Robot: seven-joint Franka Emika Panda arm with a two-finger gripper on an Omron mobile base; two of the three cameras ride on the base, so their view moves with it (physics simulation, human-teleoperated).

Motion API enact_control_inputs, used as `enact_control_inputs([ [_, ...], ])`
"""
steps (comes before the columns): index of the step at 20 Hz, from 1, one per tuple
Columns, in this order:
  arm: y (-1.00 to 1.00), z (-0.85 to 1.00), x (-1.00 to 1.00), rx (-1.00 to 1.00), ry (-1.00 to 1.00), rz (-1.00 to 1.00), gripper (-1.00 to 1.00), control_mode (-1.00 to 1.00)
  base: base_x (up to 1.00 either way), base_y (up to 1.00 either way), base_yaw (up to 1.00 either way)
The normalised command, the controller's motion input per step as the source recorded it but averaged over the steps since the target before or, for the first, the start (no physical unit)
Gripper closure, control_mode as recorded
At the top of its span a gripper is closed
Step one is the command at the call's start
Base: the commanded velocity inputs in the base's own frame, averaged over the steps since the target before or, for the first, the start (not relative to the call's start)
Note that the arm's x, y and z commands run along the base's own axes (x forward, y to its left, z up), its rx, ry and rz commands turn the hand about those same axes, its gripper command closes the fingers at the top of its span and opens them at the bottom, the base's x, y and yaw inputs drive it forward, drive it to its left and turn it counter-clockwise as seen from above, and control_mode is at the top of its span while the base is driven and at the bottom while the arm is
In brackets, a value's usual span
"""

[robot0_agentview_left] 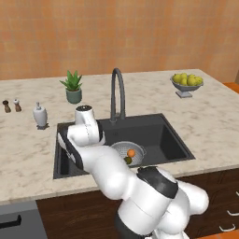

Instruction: Put the colander in the sink, put the mango, peach, tangerine in the colander, and turn on the sink faucet and pour water over the colander.

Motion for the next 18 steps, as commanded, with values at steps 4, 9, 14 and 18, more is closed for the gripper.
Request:
enact_control_inputs([
  [4,-1.00,0.10,-0.07,0.00,0.00,0.00,1.00,-1.00,0.00,0.00,0.00],
  [9,-1.00,0.02,-0.02,0.01,-0.03,0.00,1.00,-1.00,0.00,0.00,0.00],
  [14,-0.99,0.00,0.00,0.02,-0.01,0.00,1.00,-1.00,0.00,0.00,0.00],
  [18,-0.77,0.00,-0.01,0.03,-0.08,0.00,1.00,-1.00,0.00,0.00,0.00],
])
